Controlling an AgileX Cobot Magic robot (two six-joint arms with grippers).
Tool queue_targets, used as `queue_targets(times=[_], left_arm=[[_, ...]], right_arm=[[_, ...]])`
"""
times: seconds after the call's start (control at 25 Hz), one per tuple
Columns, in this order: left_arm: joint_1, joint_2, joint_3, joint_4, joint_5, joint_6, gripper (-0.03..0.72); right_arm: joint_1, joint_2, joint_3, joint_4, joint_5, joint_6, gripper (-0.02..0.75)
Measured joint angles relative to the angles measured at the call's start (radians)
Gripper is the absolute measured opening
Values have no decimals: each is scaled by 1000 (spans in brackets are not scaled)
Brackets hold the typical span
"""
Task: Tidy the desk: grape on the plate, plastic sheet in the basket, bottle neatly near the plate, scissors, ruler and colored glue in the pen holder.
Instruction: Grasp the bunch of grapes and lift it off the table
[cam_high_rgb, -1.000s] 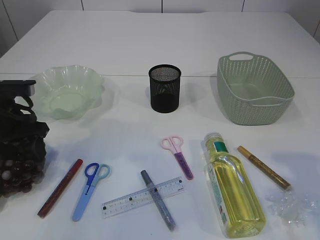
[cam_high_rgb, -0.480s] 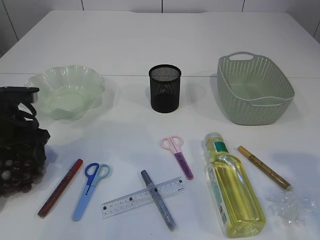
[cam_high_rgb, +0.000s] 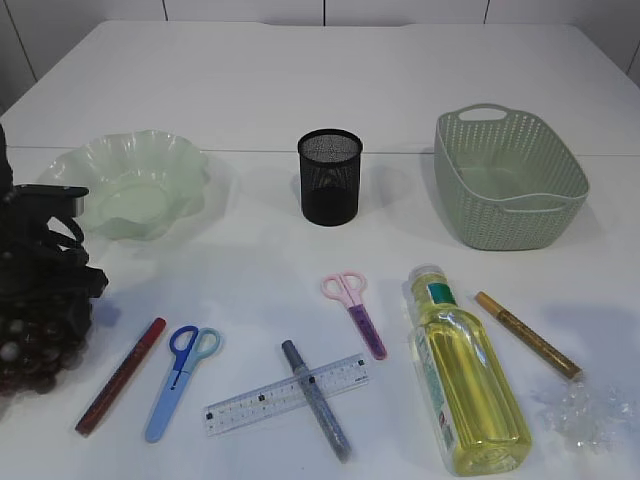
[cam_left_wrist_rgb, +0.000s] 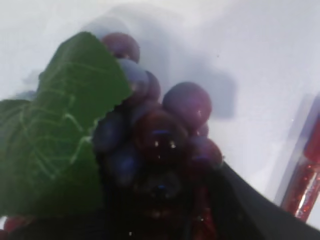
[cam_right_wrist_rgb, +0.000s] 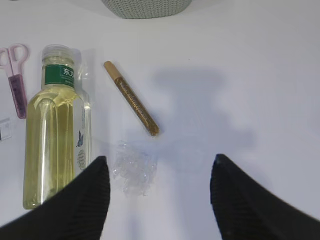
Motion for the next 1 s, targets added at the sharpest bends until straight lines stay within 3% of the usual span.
queue_targets(times=[0.2, 0.36, 0.72, 1.0], left_arm=[[-1, 0, -1, 7, -2, 0, 246], [-2, 0, -2, 11, 2, 0, 157], [-2, -17, -4, 5, 34, 0, 116], [-2, -157, 0, -8, 60, 0, 111]], right_arm=[[0, 0, 0, 0, 0, -12, 496], [0, 0, 0, 0, 0, -14, 496], [0, 0, 0, 0, 0, -14, 496], [0, 0, 0, 0, 0, -14, 496]])
